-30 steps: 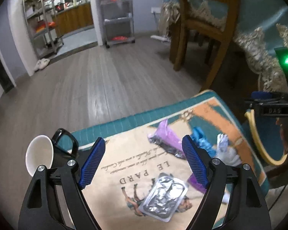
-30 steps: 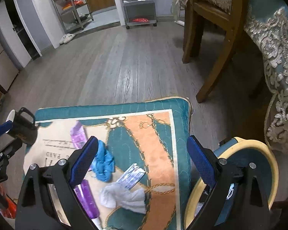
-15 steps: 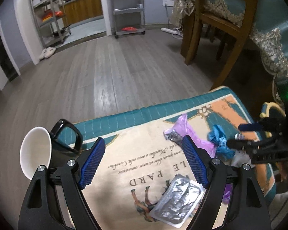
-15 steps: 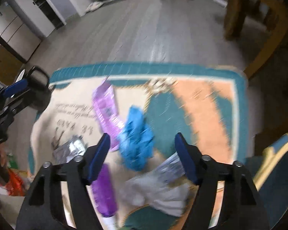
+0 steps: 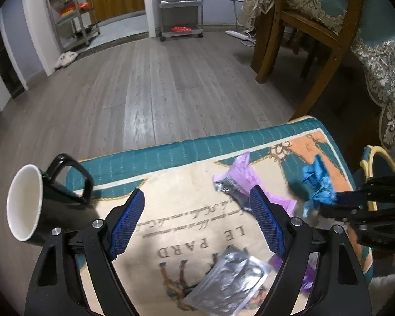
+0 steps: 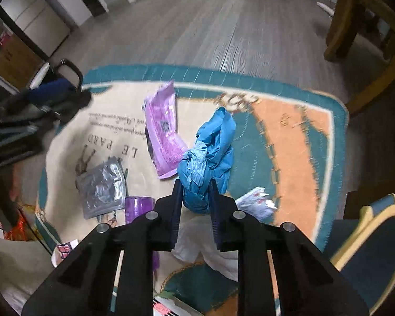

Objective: Collect trash
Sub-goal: 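Grasp the blue glove with the right tool while the left tool grasps the purple wrapper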

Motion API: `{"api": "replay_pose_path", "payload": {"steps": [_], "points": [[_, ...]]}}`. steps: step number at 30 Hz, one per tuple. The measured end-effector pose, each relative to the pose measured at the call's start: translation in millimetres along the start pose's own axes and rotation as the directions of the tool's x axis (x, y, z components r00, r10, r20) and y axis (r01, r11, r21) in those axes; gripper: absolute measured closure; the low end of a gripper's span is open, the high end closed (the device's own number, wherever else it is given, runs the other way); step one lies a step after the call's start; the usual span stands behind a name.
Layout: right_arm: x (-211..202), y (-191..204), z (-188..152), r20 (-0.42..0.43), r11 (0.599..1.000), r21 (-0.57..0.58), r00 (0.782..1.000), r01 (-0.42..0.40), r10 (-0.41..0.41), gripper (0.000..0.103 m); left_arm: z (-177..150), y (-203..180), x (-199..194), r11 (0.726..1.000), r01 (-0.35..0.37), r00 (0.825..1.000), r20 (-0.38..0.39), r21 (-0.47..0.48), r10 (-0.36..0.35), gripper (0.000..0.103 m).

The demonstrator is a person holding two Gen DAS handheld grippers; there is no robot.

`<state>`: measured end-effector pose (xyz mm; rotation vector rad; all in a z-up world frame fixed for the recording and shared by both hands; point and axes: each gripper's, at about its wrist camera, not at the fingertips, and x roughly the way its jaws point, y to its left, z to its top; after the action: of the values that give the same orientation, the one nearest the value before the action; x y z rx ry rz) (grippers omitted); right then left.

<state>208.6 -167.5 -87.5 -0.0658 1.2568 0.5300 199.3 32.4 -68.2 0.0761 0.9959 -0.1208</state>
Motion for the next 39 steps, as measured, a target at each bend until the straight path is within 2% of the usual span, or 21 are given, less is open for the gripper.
{"api": "replay_pose_path", "payload": {"steps": [7, 12, 16, 23, 27, 30, 32, 34, 39], "points": [[-29, -29, -4, 0.070, 0.999, 0.049, 0.998, 0.003, -0.006, 0.084, 11, -28, 23, 0.999, -0.014, 0.999, -0.035, -0.047, 0.012, 0.021], [-42, -54, -9, 0.099, 0.996, 0.092, 0.995, 0.002, -0.011, 0.084, 14, -53, 49, 0.999, 0.000, 0.995, -0.098, -0.055, -0.006, 0.021], [-45, -64, -14, 0.106, 0.994, 0.111, 0.994, 0.007, -0.019, 0.084, 14, -65, 67, 0.999, -0.035, 0.989, -0.143, -0.031, 0.030, 0.021], [-50, -71, -18, 0.123, 0.995, 0.099, 0.992, -0.009, -0.003, 0.084, 4, -55, 96, 0.992, -0.097, 0.963, -0.261, -0.078, 0.073, 0.020], [-52, -72, -20, 0.127, 0.995, 0.095, 0.992, -0.015, 0.003, 0.084, 3, -44, 94, 0.991, -0.067, 0.962, -0.269, -0.118, 0.033, 0.022], [-54, -71, -20, 0.136, 0.996, 0.087, 0.991, -0.015, 0.003, 0.084, 2, -38, 89, 0.989, -0.088, 0.964, -0.261, -0.119, 0.055, 0.042], [-55, -71, -20, 0.137, 0.997, 0.080, 0.991, -0.008, -0.003, 0.084, 3, -33, 85, 0.988, -0.094, 0.966, -0.253, -0.122, 0.060, 0.077], [-55, -70, -22, 0.136, 0.997, 0.074, 0.991, -0.001, -0.009, 0.084, 4, -27, 81, 0.987, -0.105, 0.966, -0.249, -0.119, 0.073, 0.088], [-61, -68, -24, 0.134, 0.997, 0.075, 0.990, 0.024, -0.034, 0.084, 7, -21, 62, 0.989, -0.121, 0.975, -0.195, -0.081, 0.103, 0.091]]}}
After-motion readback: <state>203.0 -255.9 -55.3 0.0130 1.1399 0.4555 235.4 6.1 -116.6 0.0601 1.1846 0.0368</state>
